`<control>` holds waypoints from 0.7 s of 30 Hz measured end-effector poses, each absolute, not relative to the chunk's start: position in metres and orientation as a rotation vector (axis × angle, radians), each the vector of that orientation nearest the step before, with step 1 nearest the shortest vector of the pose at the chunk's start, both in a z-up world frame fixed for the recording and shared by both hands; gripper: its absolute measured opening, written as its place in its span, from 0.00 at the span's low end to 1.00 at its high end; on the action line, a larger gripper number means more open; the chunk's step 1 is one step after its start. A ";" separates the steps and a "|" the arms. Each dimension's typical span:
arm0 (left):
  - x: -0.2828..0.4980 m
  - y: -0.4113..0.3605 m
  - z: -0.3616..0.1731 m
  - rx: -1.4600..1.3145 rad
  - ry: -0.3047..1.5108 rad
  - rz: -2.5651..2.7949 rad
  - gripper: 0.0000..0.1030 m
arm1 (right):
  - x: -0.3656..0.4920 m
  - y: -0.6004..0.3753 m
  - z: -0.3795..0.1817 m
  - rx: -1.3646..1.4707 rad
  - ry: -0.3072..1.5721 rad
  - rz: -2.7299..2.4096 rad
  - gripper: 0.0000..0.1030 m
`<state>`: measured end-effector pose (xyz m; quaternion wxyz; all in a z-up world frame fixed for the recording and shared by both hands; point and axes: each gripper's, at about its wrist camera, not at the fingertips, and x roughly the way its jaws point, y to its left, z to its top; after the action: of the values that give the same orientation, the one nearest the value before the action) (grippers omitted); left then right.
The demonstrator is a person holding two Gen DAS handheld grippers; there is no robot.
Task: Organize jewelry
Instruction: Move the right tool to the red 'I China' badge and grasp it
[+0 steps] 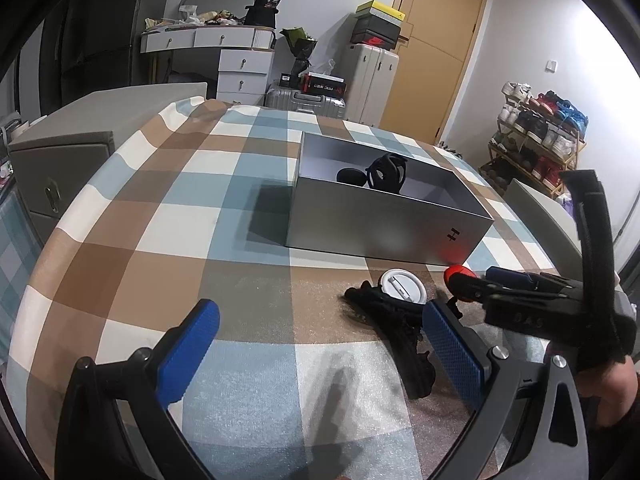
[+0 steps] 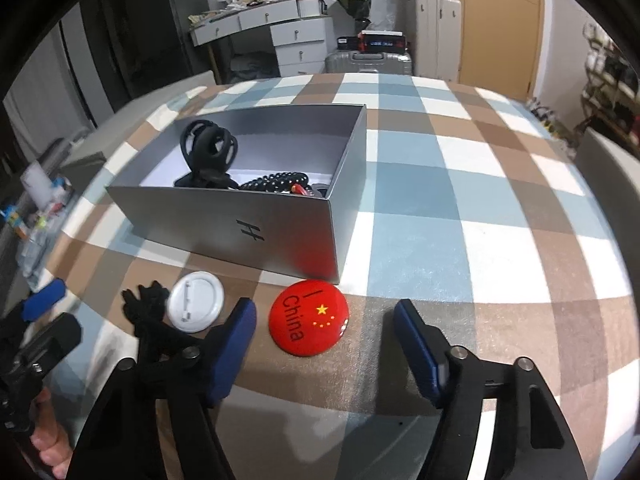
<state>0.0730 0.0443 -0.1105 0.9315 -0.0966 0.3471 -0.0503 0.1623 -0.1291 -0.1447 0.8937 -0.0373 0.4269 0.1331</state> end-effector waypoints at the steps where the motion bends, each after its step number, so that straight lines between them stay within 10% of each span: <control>1: 0.073 0.044 -0.111 -0.197 0.712 -0.105 0.96 | 0.161 -0.125 -0.145 -0.103 0.883 0.267 0.67; 9: 0.075 0.044 -0.112 -0.205 0.720 -0.101 0.96 | 0.155 -0.116 -0.145 -0.160 0.863 0.286 0.40; 21: 0.078 0.044 -0.112 -0.193 0.747 -0.112 0.96 | 0.149 -0.138 -0.142 -0.035 0.853 0.337 0.40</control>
<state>0.0784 0.0437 -0.1120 0.9251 -0.0940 0.3639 -0.0544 0.1486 -0.1384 -0.1417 0.8966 -0.0167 0.4115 0.1626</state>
